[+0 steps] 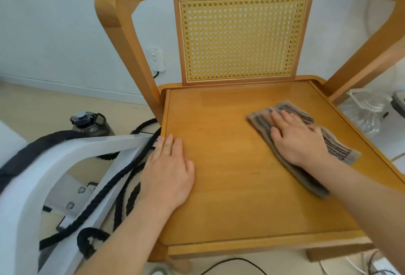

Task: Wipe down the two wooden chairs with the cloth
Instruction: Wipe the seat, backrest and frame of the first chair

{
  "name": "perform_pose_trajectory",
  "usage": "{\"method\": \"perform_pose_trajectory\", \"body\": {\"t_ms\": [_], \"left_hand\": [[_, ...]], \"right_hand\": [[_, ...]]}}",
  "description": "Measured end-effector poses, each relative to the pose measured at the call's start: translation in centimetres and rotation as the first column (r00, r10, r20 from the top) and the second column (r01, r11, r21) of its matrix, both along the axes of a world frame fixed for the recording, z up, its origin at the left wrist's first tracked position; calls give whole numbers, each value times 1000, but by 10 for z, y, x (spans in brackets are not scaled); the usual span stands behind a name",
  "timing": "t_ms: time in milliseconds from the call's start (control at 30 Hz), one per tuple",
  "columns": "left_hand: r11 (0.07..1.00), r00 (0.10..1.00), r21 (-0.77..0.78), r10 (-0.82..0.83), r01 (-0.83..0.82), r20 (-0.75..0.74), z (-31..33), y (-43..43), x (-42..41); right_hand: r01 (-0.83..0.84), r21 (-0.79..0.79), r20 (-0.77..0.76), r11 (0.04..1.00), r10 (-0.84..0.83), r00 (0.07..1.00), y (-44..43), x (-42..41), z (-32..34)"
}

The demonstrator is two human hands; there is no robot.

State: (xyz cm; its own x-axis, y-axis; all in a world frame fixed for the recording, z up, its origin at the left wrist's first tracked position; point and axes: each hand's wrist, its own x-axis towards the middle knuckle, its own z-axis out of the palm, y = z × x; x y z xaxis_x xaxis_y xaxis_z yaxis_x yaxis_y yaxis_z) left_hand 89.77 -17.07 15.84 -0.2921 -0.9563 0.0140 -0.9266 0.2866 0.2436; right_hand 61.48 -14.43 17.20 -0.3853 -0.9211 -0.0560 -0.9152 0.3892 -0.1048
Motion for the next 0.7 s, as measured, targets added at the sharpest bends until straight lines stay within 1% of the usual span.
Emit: {"method": "perform_pose_trajectory", "body": {"t_ms": [33,67,100,134,234,300,367,434,501,534,568,634,701], "left_hand": [[1000,1000,-13,5,-5,18,1,-1,-2],[999,999,-29,13,-12,31,3,-2,-5],[999,999,-47,26,-24,28,7,-3,-7],[997,999,-63,42,-40,17,9,-5,-10],[994,999,-100,51,-53,-18,6,-11,-11],[995,997,-78,61,-65,-53,0,-14,-11],[996,994,-43,75,-79,-85,-2,-18,-11],[997,995,-35,71,-74,-75,-1,-22,-15],[998,997,-29,54,-55,-57,-1,-24,-17],[998,997,-15,62,-63,-46,-1,-21,-16],[998,997,-10,65,-65,-32,-1,-19,-15],[998,998,-3,70,-70,3,2,-17,-14],[997,992,-30,78,-76,97,10,-20,-18]], "right_hand": [[43,-17,3,999,-43,999,-18,7,-3],[42,-29,12,999,-42,999,-33,20,-7],[-5,-41,22,999,6,1000,-46,38,-10],[-88,-59,29,994,89,996,-57,60,-13],[-335,-115,52,935,343,938,-82,125,-18],[-423,-113,58,899,431,900,-99,150,-18],[-451,-121,71,884,461,884,-115,157,-16],[-479,-118,80,870,489,869,-125,148,-12],[-499,-81,91,863,505,859,-126,128,-9],[-483,-51,82,874,486,870,-123,111,-10],[-427,-28,64,904,428,902,-118,87,-11],[-230,-5,28,973,230,973,-106,18,-10],[-38,25,-7,999,38,999,-93,-44,-5]]}}
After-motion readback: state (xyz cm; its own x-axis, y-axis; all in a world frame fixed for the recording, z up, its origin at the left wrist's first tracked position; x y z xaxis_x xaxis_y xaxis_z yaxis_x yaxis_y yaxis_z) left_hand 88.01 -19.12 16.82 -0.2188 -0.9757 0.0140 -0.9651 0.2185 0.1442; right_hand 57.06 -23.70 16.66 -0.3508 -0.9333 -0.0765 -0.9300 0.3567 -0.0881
